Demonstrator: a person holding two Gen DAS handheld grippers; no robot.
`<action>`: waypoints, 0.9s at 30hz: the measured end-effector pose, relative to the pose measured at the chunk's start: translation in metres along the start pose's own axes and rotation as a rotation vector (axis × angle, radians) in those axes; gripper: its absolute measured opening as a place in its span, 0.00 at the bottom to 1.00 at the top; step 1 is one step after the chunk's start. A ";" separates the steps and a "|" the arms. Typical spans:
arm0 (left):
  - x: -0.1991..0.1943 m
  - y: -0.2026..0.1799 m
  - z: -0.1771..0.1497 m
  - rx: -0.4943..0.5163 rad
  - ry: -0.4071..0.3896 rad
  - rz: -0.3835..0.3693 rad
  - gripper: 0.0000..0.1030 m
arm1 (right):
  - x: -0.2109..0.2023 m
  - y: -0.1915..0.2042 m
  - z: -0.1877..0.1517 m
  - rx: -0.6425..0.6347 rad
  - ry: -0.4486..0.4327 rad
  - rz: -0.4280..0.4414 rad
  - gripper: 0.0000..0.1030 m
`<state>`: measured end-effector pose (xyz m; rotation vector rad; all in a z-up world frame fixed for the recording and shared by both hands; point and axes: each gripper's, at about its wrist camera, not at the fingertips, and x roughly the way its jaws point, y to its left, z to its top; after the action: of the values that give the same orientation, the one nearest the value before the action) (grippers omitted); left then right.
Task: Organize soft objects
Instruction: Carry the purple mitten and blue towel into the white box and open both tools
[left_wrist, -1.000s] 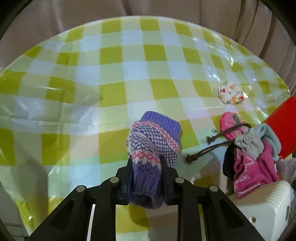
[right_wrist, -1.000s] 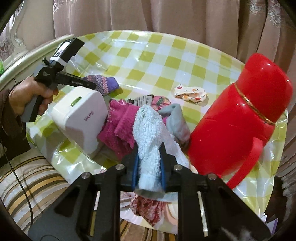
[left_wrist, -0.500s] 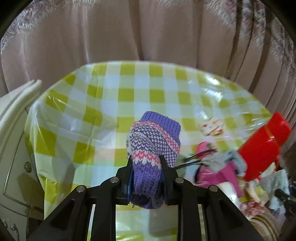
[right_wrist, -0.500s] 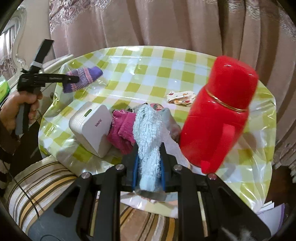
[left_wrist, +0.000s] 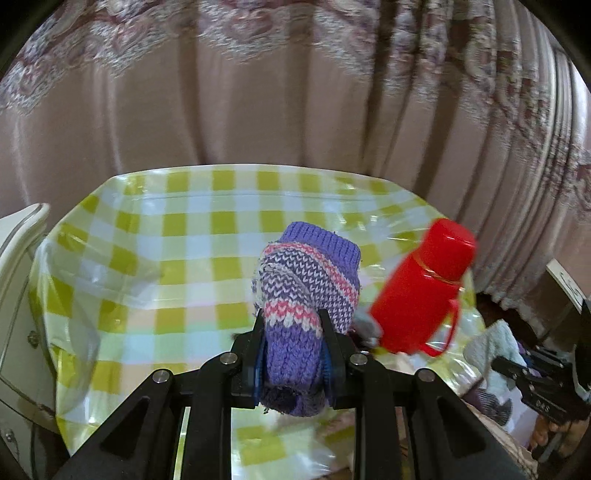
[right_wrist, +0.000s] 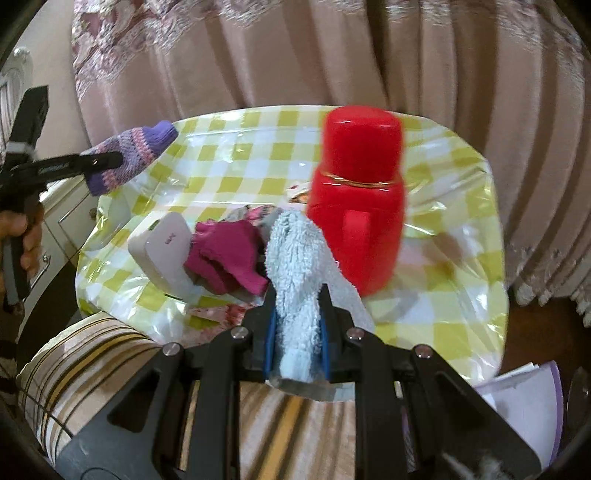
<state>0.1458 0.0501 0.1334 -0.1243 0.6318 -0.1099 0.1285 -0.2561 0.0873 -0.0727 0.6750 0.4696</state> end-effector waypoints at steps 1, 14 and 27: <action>-0.001 -0.008 -0.001 0.004 0.002 -0.015 0.24 | -0.006 -0.007 -0.002 0.010 -0.004 -0.011 0.22; 0.008 -0.122 -0.030 0.108 0.083 -0.208 0.24 | -0.065 -0.091 -0.039 0.153 -0.028 -0.141 0.22; 0.023 -0.241 -0.070 0.220 0.226 -0.428 0.24 | -0.109 -0.155 -0.087 0.251 -0.018 -0.255 0.22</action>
<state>0.1070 -0.1963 0.0997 -0.0329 0.8066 -0.6115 0.0715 -0.4561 0.0738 0.0814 0.6914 0.1380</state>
